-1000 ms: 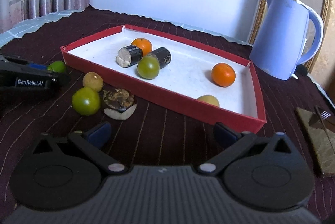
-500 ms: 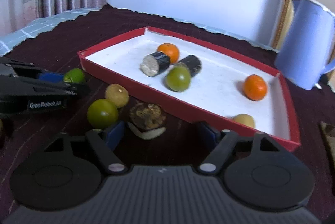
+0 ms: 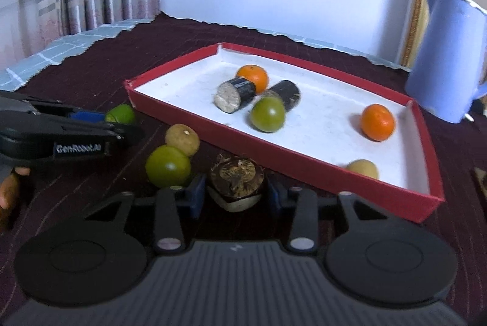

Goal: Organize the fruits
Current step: 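Close the right tool on a brown round piece beside the tray, then lift the lime with the left tool while the right tool lifts the brown piece toward the tray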

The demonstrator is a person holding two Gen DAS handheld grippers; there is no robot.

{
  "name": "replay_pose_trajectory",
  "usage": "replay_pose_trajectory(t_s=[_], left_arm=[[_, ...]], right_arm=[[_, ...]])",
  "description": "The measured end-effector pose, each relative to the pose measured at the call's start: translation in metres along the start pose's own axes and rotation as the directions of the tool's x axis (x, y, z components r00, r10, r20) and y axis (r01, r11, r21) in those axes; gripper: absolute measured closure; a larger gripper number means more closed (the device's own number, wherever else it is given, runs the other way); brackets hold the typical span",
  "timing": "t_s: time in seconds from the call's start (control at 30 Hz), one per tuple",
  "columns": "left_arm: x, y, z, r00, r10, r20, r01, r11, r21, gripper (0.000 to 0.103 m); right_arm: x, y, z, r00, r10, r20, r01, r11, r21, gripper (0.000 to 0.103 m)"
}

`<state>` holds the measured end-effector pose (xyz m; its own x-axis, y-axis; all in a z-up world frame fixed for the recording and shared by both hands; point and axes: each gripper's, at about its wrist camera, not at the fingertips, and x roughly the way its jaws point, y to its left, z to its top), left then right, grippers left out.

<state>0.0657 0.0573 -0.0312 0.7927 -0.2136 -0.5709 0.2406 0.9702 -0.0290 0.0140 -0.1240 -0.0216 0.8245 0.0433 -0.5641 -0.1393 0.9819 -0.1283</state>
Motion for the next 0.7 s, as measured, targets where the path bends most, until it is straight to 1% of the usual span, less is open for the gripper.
replay_pose_trajectory(t_s=[0.13,0.33,0.43,0.57,0.7], left_arm=[[-0.009,-0.009,0.000,1.000,0.002,0.031,-0.003,1.000,0.026,0.072],[-0.021,-0.034,0.005,0.998,-0.046,0.051,0.042,0.997,0.067,0.072],[-0.023,-0.048,0.008,0.996,-0.066,0.054,0.062,0.995,0.079,0.072],[-0.020,-0.063,0.012,0.997,-0.062,0.052,0.057,0.994,0.097,0.072],[-0.017,-0.069,0.012,0.997,-0.050,0.051,0.045,0.994,0.103,0.072]], right_arm=[[-0.009,-0.009,-0.007,0.999,-0.043,0.008,0.043,0.999,0.021,0.064],[-0.023,-0.028,-0.015,0.995,-0.092,0.034,0.089,0.992,0.084,0.064],[-0.028,-0.037,-0.016,0.994,-0.102,0.047,0.096,0.988,0.125,0.064],[-0.030,-0.044,-0.017,0.992,-0.115,0.055,0.105,0.983,0.151,0.064],[-0.032,-0.044,-0.017,0.991,-0.118,0.062,0.107,0.981,0.160,0.064]])
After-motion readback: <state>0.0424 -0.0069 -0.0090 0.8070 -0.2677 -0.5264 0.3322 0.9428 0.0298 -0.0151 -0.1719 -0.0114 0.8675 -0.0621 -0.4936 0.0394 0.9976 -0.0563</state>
